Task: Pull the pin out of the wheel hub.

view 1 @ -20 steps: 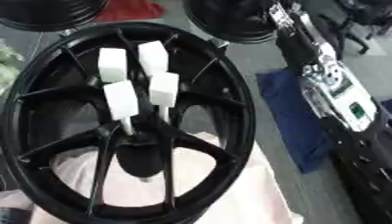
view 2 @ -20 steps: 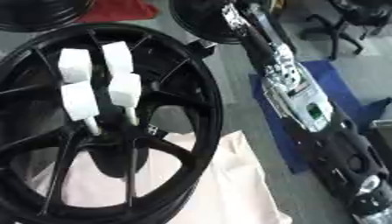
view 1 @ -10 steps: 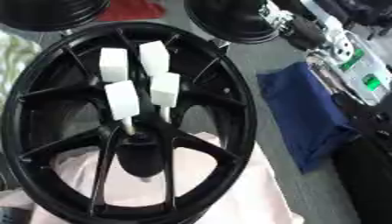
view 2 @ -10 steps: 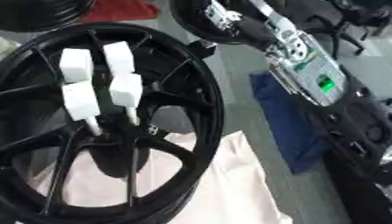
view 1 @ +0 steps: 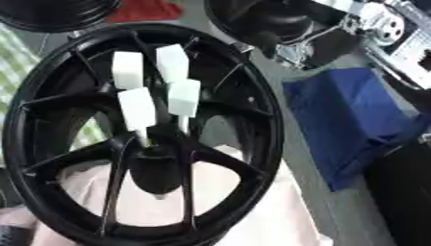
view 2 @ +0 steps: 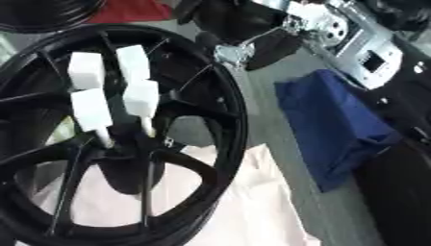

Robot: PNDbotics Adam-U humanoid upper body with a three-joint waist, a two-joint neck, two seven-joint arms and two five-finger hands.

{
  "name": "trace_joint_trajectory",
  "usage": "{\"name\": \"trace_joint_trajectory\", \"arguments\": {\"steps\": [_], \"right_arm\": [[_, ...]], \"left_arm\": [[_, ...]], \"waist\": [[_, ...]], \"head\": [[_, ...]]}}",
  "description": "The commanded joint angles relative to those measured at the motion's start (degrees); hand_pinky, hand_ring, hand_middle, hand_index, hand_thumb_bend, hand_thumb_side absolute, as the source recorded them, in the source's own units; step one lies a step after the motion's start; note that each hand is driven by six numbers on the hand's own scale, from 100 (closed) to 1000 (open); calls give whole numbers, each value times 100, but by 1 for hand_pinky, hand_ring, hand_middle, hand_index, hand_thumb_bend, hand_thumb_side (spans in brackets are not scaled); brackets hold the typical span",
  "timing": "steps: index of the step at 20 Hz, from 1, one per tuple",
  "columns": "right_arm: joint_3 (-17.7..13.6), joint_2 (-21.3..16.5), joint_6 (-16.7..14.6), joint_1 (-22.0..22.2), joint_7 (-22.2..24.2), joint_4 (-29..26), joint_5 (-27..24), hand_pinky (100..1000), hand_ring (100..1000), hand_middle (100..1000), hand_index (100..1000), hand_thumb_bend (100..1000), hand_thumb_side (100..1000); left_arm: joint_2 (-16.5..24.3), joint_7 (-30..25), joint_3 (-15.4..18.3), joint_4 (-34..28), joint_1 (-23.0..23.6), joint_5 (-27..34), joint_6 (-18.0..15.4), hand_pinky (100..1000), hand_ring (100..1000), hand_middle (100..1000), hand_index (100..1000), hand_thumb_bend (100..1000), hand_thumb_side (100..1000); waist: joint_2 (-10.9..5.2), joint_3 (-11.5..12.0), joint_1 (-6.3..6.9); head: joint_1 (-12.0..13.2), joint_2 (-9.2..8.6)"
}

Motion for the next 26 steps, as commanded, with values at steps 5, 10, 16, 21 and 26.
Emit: {"name": "trace_joint_trajectory", "arguments": {"steps": [5, 10, 16, 21, 26], "right_arm": [[152, -575, -414, -197, 25, -85, 629, 869, 757, 687, 798, 100, 436], [253, -605, -393, -328, -117, -85, 817, 865, 757, 687, 797, 100, 426], [466, -601, -128, -714, -171, -85, 820, 866, 760, 691, 802, 100, 426], [796, -591, 315, -1205, 106, -85, 692, 874, 769, 703, 814, 100, 450], [1042, -586, 546, -1513, 690, -85, 668, 899, 815, 757, 861, 100, 523]], "left_arm": [[149, -39, 37, -109, -59, -60, -18, 787, 605, 631, 784, 391, 673], [141, -53, 24, -109, -81, -63, -9, 789, 606, 633, 785, 387, 677], [135, -92, -5, -109, -98, -41, 5, 790, 607, 634, 785, 385, 678], [140, -116, -21, -109, -106, -24, 12, 791, 608, 635, 785, 383, 678], [154, -134, -29, -109, -116, -11, 17, 792, 609, 637, 786, 381, 679]], "waist": [[7, 42, -55], [45, 74, -113], [18, 117, -136], [-20, 158, -147], [-53, 182, -177]], "head": [[-28, -64], [-16, -76], [-79, -52], [-167, -3], [-305, 155]]}}
